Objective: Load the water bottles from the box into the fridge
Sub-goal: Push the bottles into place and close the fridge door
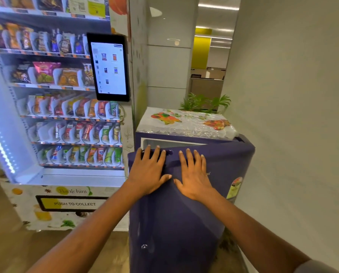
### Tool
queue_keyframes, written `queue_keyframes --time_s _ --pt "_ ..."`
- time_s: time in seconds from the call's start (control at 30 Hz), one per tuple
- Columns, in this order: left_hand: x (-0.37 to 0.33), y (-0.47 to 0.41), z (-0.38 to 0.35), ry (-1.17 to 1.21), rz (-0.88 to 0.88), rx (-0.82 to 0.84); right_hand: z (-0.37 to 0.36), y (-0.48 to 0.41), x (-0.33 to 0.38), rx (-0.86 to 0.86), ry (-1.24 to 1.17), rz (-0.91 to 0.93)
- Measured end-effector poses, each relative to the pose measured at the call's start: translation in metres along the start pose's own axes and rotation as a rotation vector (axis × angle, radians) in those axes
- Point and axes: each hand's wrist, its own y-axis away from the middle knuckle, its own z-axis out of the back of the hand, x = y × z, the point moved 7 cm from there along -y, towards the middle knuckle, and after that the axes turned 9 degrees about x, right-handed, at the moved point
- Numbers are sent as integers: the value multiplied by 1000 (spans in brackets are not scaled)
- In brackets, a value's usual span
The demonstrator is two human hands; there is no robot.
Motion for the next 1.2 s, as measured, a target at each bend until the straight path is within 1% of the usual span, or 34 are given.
queue_keyframes --time_s 0.1,0.3,0.53,0.77,1.2 --pt "8 -11 -19 -12 55 -58 -8 -26 1 -17 16 7" --pt "29 -54 -42 -58 151 25 -17 -65 2 -43 17 8" --pt "43 -82 -61 -103 220 84 -26 -88 0 -76 26 9" --pt "49 -99 -66 -95 237 122 -33 -106 -1 -91 17 -4" --pt "52 -108 -67 -87 228 123 -38 -119 -2 -92 51 -7"
